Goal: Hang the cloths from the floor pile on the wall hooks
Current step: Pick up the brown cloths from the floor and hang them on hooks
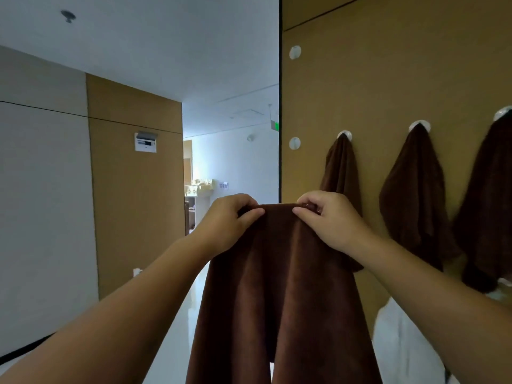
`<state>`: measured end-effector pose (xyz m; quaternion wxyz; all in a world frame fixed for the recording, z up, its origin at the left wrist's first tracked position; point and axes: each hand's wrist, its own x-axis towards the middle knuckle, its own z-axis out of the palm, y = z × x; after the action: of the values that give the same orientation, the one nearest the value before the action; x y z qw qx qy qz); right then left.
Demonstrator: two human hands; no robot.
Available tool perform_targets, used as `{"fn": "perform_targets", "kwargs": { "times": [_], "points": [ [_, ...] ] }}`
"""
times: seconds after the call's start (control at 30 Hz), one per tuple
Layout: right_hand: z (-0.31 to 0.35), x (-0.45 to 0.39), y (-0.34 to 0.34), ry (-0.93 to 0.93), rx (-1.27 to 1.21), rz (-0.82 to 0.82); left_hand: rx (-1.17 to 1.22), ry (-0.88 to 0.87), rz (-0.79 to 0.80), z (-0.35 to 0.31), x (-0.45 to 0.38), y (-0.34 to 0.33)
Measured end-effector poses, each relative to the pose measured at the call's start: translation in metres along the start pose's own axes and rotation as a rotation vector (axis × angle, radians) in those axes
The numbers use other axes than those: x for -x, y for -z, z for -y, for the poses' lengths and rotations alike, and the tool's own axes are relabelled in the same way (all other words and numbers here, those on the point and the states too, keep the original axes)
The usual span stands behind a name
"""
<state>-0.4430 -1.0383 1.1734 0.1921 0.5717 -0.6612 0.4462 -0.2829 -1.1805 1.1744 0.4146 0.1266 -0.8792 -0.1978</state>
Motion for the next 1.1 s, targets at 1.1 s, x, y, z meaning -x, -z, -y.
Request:
{"fn": "perform_targets", "kwargs": {
  "times": [1.1],
  "points": [
    [-0.254, -0.383, -0.098, -0.165, 0.505, -0.487, 0.302, -0.453, -0.187, 0.225, -0.502, -0.154]
  ]
}}
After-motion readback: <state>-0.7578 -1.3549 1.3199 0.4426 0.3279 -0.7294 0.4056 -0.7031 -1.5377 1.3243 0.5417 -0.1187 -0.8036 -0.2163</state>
